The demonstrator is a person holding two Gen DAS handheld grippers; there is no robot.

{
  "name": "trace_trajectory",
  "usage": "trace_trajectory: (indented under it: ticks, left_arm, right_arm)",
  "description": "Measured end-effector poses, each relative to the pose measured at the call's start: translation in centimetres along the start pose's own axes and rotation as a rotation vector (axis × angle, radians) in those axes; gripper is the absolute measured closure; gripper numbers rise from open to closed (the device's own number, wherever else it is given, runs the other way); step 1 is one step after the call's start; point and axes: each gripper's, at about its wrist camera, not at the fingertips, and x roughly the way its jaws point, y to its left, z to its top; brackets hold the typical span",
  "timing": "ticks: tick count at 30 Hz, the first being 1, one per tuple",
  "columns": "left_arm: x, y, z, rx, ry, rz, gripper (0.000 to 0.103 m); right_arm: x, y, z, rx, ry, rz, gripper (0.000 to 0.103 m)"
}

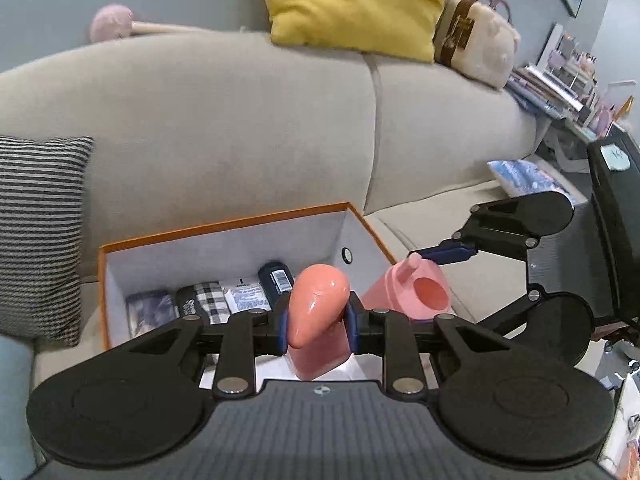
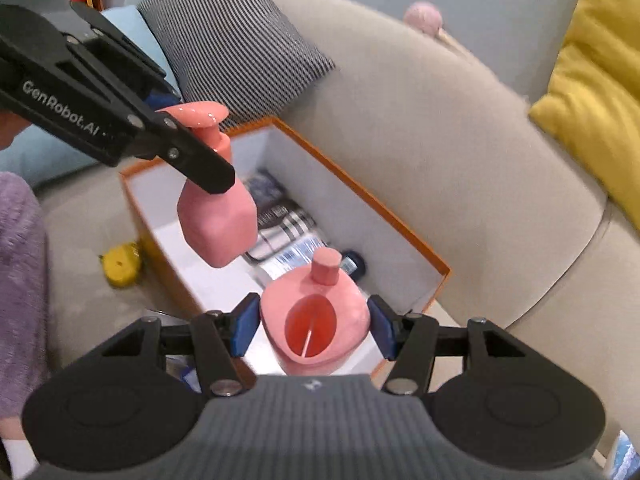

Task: Organize rigid objects
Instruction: 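Carry the pink bottle and pink cup with both tools down into the shoebox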

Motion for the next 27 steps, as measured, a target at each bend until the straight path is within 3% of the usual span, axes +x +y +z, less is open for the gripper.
trace_trajectory:
  ticks: [13, 21, 27]
  left_arm:
    - [8.1, 2.0, 1.2, 0.013, 0.073, -0.010, 0.074]
    - [10.4, 2.7, 1.0, 0.006, 0.106, -0.015, 0.074]
    - [10.8, 2.7, 1.3, 0.004, 0.110, -0.025, 0.074]
  right_arm:
    - [11.4, -5.2, 0.7, -0.070, 0.113, 0.050, 0.044]
    - [13.3, -5.4, -0.4, -0.154, 0.111, 0.082, 0.043]
    - [13.8, -5.0, 0.0, -0.227, 0.088, 0.028, 0.042]
